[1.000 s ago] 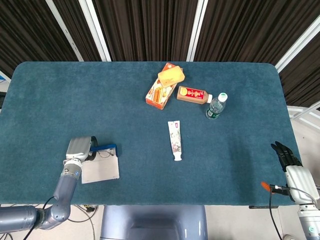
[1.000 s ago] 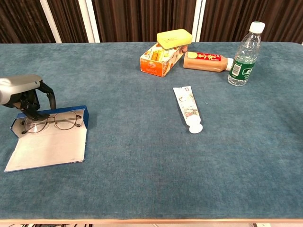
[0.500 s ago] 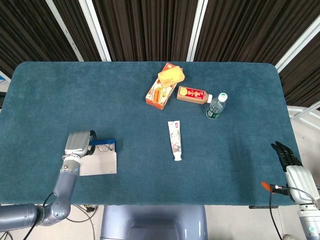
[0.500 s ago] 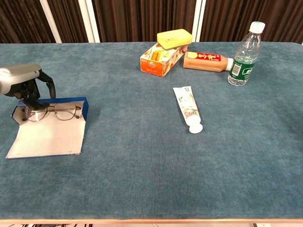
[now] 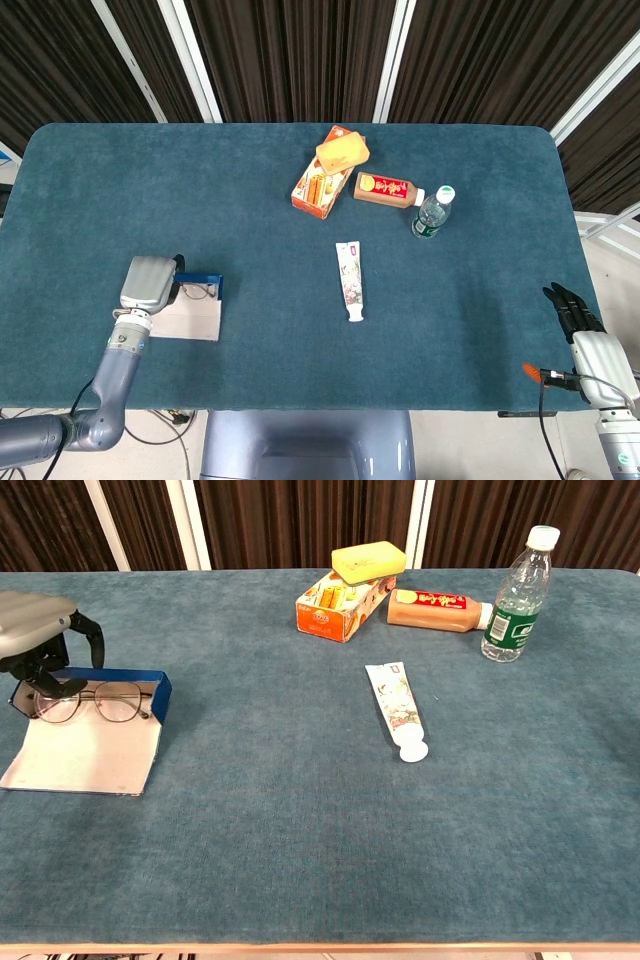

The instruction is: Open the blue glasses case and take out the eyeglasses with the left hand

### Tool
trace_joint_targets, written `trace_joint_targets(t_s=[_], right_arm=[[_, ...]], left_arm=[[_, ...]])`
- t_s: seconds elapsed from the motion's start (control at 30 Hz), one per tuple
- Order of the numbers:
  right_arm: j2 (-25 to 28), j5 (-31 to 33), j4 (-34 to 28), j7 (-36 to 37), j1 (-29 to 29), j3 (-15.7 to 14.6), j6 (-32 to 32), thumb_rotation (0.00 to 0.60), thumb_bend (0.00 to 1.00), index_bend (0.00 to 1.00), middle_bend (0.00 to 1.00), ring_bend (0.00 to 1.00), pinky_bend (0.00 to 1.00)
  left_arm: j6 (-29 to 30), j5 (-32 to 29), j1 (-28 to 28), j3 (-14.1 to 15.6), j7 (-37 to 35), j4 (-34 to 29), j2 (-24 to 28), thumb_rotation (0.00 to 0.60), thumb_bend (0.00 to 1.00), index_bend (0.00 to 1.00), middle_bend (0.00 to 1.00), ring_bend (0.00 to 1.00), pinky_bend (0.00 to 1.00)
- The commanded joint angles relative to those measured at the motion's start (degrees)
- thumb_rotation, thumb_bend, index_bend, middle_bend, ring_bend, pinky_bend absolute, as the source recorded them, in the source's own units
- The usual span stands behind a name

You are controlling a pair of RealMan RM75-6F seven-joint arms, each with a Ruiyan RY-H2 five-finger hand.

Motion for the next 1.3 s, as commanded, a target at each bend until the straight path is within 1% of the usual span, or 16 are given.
trace_joint_targets(t_s=[0.03,0.17,0.43,0.7,0.9,1.17,1.3], right_arm=[[0.0,0.0,0.0,0.0,0.0,0.0,0.0,0.600,0.12,0.00,0.00,0.00,0.19],[0.0,0.0,0.0,0.1,0.0,0.0,0.0,0.600,0.12,0.00,0.00,0.00,0.19],[0.1,0.0,0.0,0.2,0.0,0.0,-0.1,0.600,0.12,0.00,0.00,0.00,0.19],[0.1,0.0,0.0,0.1,0.0,0.0,0.0,0.600,0.12,0.00,0.00,0.00,0.19],[0.0,0.1,0.0,0.1,0.0,0.0,-0.1,0.600,0.12,0.00,0.00,0.00,0.19],[0.1,0.0,0.0,0.1,-0.1,0.0,0.0,0.600,0.12,0.00,0.00,0.00,0.19],[0.1,0.0,0.0,0.1,-0.1,0.0,0.0,0.600,0.12,0.00,0.00,0.00,0.19]], left_arm=[[-0.2,1.5,0.8,0.7,0.1,1.0,0.0,0.600,0.42,0.56,1.00,0.95,1.00],[-0.7,2.2,1.4,0.7,0.4,1.8,-0.2,0.600,0.42,0.56,1.00,0.95,1.00],[-1.6,2.0,2.1,-0.8,0.8,2.2,-0.2,0.600,0.42,0.56,1.00,0.95,1.00],[-2.6,1.7,2.6,-1.7,1.1,2.6,0.0,0.600,0.42,0.56,1.00,0.95,1.00],[-2.2,4.7,3.2,-1.1,1.3,0.9,1.3,0.600,0.42,0.56,1.00,0.95,1.00],[-2.7,4.6,4.3,-0.5,1.7,-3.6,3.5,0.600,0.42,0.56,1.00,0.95,1.00],[-2.6,4.7,4.8,-0.4,1.9,-4.0,4.1,0.600,0.42,0.56,1.00,0.95,1.00]])
